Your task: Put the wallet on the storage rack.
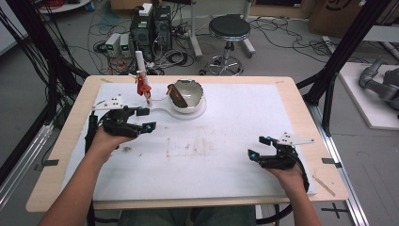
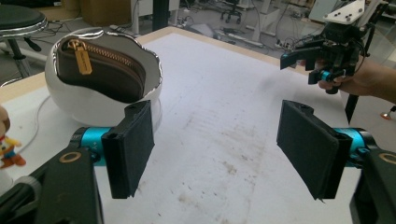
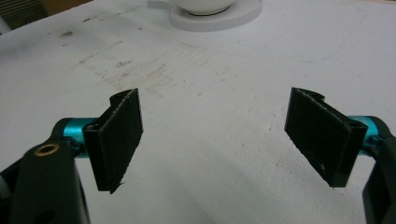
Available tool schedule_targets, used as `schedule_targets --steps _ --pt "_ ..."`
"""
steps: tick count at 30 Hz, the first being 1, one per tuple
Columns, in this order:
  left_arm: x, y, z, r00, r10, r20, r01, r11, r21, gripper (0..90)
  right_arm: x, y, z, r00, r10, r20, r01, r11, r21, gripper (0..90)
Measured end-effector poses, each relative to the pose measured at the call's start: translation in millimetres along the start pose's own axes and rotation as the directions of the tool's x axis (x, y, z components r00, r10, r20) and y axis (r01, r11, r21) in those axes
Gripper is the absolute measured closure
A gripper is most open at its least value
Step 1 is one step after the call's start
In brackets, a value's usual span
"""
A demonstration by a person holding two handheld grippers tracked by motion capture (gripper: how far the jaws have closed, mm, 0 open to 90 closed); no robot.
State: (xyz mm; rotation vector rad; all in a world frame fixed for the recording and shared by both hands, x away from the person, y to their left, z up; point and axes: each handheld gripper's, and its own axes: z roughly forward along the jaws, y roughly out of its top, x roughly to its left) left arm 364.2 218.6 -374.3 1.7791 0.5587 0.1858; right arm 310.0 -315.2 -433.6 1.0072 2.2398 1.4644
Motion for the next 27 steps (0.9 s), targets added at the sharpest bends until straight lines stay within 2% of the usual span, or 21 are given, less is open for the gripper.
schedule_targets --steps 4,11,27 --pt "-2.7 -11.9 -6.8 0.9998 -0.012 -0.014 0.012 0.9999 -0.002 25.6 0.1 0.9 0.7 0.9999 0.011 0.001 -0.011 1.000 -0.007 19.6" --pt "-5.4 -32.5 -16.4 0.9988 -0.025 -0.041 0.025 0.9997 0.004 23.1 -0.3 1.6 2.3 1.0000 0.001 -0.001 -0.001 1.000 -0.005 19.6" --pt "-7.0 -50.9 -22.7 0.9974 -0.031 -0.065 0.031 0.9995 -0.006 20.6 0.3 3.4 6.6 1.0000 -0.009 0.000 0.009 1.000 0.009 19.6"
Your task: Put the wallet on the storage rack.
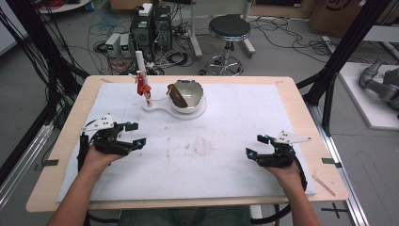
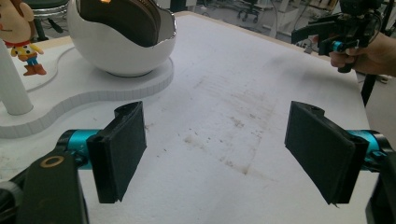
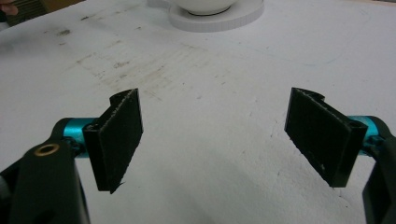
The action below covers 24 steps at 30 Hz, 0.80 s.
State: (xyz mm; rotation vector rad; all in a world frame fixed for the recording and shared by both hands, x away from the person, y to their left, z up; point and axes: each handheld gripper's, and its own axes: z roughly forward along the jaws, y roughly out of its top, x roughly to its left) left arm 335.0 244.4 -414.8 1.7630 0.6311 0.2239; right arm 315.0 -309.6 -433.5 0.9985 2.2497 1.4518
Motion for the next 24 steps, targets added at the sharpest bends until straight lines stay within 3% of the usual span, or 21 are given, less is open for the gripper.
schedule_targets --steps 24 --pt "4.3 -4.1 -1.8 0.9998 -0.017 -0.009 0.017 0.9998 0.008 20.6 -1.1 -1.6 0.8 1.0000 0.005 -0.004 -0.005 1.000 0.006 19.6"
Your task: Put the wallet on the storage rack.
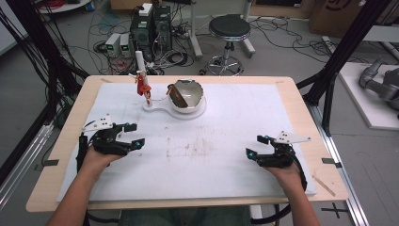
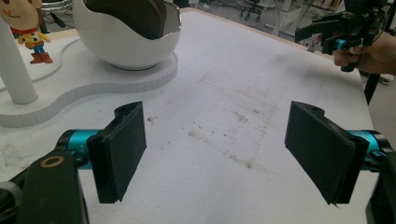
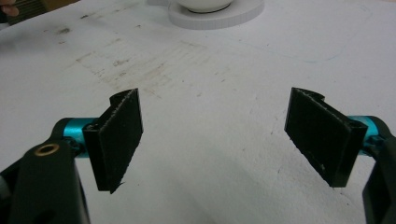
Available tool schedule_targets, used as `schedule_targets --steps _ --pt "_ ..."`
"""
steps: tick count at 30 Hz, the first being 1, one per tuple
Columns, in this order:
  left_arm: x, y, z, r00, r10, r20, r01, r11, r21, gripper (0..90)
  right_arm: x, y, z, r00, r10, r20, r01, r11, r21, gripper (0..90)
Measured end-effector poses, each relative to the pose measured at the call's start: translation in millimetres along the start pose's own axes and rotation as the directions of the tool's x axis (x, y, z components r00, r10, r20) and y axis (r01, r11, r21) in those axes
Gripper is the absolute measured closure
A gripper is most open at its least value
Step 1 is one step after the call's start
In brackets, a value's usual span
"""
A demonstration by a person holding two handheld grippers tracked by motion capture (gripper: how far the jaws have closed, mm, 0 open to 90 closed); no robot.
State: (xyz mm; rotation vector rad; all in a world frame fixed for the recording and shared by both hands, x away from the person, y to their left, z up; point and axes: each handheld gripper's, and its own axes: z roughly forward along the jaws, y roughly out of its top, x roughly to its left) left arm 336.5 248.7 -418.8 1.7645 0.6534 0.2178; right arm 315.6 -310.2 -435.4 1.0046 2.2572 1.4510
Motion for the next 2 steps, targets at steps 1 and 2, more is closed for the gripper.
schedule_targets --steps 1,2 --pt "0.2 -0.1 0.0 1.0000 -0.001 -0.001 0.001 1.0000 0.000 20.6 -0.1 0.0 0.2 1.0000 -0.004 0.001 0.004 1.000 0.001 19.6" --pt "0.2 -0.1 0.0 1.0000 -0.001 -0.001 0.001 1.0000 0.000 20.6 0.0 0.1 0.4 1.0000 -0.004 0.000 0.004 1.000 0.000 19.6"
